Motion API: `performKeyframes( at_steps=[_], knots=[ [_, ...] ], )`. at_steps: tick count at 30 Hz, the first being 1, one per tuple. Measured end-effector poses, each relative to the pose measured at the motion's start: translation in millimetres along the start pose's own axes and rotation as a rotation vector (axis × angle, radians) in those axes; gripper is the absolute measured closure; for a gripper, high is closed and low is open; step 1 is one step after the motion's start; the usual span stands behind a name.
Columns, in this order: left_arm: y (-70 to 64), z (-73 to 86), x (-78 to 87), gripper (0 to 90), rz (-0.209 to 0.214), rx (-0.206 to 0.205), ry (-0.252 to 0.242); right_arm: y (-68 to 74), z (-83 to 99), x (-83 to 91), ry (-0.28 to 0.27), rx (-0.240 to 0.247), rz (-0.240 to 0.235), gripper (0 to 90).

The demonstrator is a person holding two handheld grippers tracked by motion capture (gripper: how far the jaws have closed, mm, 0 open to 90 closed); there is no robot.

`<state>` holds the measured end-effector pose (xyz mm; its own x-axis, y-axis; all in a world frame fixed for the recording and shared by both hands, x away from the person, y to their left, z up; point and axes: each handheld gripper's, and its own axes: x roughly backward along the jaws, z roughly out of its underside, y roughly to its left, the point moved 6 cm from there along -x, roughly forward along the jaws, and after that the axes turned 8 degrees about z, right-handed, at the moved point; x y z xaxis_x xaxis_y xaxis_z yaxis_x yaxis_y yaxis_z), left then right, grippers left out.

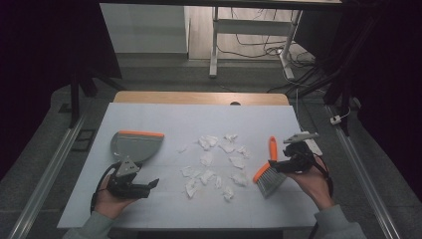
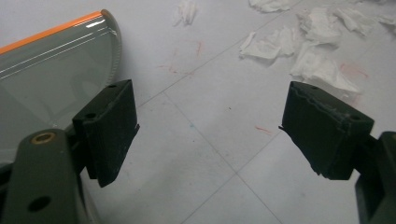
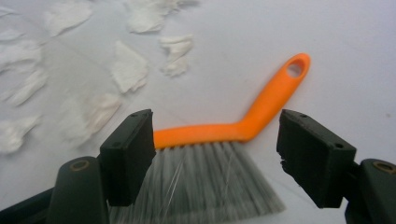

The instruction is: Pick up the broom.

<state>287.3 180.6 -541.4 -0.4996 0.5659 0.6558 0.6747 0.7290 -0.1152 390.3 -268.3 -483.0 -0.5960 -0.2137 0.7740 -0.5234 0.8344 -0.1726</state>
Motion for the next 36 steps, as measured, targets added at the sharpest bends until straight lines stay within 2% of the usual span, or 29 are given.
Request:
performKeyframes(
  at_steps=[1, 5, 7, 8, 9, 10, 12, 15, 24, 29, 36],
  knots=[
    [-0.7, 0.2, 0.0, 19.1, 0.003, -0.001, -0.001, -1.4, -6.5, -5.1, 0.049, -0.032, 0.018, 30.2],
    [-1.8, 0.5, 1.5, 19.2, 0.009, -0.01, -0.007, -3.8, -16.0, -17.7, 0.136, -0.1, 0.03, 31.4],
    [-1.8, 0.8, 2.5, 19.2, 0.012, -0.011, -0.011, -7.5, -18.4, -24.6, 0.188, -0.132, 0.053, 32.2],
    [-1.7, 1.0, 3.1, 19.2, 0.012, -0.011, -0.013, -7.5, -18.4, -24.6, 0.188, -0.132, 0.053, 32.2],
    [-1.5, 1.2, 3.7, 19.2, 0.012, -0.012, -0.015, -11.3, -19.7, -31.6, 0.233, -0.186, 0.043, 32.3],
    [-1.3, 1.4, 4.2, 19.2, 0.013, -0.012, -0.017, -13.3, -20.1, -34.9, 0.251, -0.205, 0.044, 32.4],
    [-1.1, 2.0, 5.2, 19.3, 0.014, -0.011, -0.02, -16.0, -20.2, -37.7, 0.268, -0.209, 0.055, 32.7],
    [-1.0, 2.9, 5.5, 19.4, 0.016, -0.011, -0.021, -22.8, -18.7, -48.0, 0.323, -0.268, 0.063, 33.7],
    [-3.6, 3.7, 4.1, 19.4, 0.017, -0.023, -0.015, -27.1, -12.8, -67.7, 0.416, -0.322, 0.091, 35.2],
    [-3.2, 4.5, 4.1, 19.4, 0.018, -0.021, -0.015, -27.1, -8.7, -79.3, 0.469, -0.362, 0.112, 39.1],
    [-4.4, 5.1, 3.8, 19.5, 0.023, -0.028, -0.014, -24.0, -3.4, -84.8, 0.509, -0.382, 0.127, 44.3]
  ],
)
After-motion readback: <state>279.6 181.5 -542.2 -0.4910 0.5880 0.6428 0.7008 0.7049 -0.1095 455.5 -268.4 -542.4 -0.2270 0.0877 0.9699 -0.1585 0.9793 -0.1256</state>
